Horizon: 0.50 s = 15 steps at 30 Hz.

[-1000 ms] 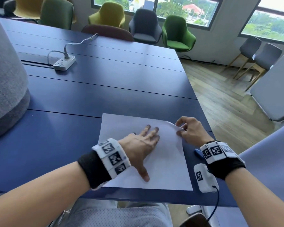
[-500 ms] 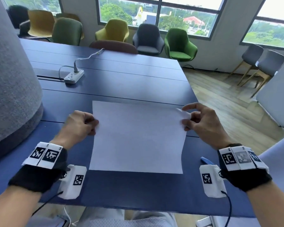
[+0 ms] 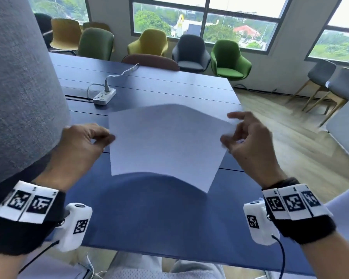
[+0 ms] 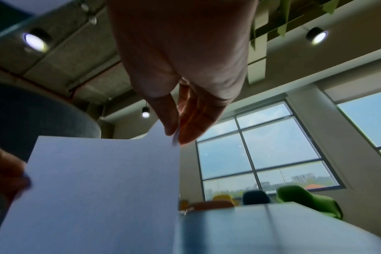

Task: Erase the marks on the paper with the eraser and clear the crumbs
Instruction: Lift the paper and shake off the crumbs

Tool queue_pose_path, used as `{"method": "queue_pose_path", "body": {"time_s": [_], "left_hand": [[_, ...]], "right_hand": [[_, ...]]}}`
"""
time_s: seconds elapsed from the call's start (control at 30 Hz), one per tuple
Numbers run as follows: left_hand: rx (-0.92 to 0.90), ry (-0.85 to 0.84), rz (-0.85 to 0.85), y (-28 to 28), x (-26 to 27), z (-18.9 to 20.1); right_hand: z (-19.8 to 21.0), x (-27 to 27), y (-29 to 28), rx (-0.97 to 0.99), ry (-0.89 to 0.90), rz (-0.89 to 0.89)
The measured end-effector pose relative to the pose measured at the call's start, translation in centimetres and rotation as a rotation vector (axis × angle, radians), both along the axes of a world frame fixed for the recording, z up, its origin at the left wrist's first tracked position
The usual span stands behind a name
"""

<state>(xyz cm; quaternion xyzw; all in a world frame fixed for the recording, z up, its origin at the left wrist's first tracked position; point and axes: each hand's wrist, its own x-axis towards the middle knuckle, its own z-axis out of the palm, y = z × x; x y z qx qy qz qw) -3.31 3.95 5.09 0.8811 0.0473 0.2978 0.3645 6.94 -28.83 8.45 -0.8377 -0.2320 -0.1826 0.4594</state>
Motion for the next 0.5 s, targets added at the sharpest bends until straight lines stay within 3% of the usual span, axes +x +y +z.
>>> {"method": "queue_pose_path", "body": {"time_s": [0.2,0.33,0.5], "left_hand": [[-0.016,-0.068,0.044,0.5,-0.3,-0.3],[0.010,-0.028,0.023,0.6,-0.4,-0.6],[-0.025,-0.054,0.022,0.8,-0.7,-0.4]], "right_hand": [[0.4,0.2,0.1,0.060,-0.016,-0.010],[0.2,-0.3,0.8,-0.036,-0.022,-0.013],[0.3,0.1,1.1,-0.011,-0.048,-0.023]]}}
